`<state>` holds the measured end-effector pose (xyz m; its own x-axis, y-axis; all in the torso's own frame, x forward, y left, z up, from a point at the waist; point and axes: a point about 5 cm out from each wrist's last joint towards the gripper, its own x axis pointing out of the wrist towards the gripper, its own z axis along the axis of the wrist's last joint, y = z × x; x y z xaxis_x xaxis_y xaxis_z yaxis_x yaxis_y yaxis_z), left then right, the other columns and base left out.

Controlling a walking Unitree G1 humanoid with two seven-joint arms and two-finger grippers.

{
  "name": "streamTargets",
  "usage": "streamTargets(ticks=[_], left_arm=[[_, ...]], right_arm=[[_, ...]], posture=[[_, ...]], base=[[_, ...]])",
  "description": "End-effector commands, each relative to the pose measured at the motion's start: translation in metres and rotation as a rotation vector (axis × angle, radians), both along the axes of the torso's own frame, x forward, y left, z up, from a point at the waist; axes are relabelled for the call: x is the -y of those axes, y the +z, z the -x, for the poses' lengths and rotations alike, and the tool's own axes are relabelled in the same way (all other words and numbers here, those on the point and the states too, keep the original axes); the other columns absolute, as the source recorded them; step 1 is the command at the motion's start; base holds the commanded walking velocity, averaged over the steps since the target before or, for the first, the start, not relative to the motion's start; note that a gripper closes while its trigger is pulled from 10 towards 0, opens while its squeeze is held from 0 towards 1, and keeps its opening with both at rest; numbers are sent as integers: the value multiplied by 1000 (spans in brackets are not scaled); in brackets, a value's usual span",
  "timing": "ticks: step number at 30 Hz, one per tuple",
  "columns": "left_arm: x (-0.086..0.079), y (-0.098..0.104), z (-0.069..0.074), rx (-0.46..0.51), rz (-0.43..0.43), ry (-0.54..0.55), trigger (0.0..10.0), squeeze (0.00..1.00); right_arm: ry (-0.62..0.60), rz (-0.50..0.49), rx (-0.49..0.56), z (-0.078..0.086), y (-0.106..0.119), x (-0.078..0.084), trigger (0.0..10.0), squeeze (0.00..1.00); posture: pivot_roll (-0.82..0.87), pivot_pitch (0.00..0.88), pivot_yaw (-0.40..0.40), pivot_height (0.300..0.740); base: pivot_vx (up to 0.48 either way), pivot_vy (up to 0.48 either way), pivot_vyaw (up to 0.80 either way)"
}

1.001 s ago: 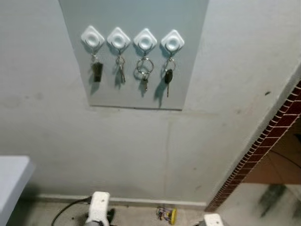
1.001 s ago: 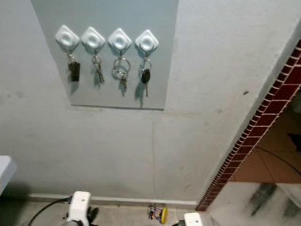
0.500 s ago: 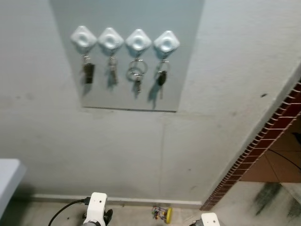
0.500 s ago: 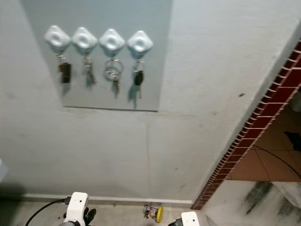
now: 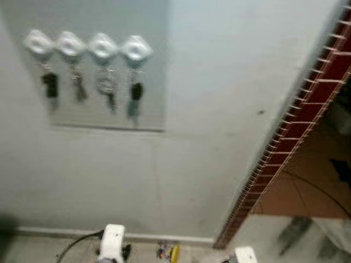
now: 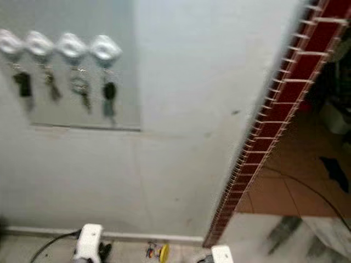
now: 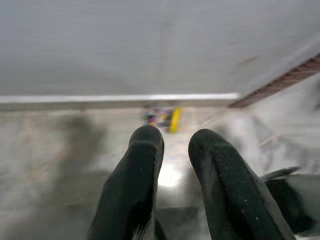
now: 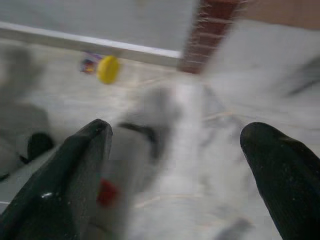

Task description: Hang keys on a hook

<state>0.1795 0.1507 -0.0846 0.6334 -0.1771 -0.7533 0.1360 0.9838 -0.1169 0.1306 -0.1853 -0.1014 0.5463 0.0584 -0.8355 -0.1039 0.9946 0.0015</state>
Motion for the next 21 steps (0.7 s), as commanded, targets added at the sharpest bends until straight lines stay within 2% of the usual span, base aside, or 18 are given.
streamTargets(ticks=[1, 21], left_arm=[[-15, 1, 0, -1, -37, 8, 10000, 0], [-16, 1, -2, -6, -39, 37, 10000, 0]], right_arm=[[1, -19, 4, -3, 0, -7, 10000, 0], [0, -24, -6, -4, 0, -10, 10000, 0]], posture=[[-91, 0, -12, 740], [-91, 0, -13, 740]], base=[[0, -450, 0], [0, -14, 0]])
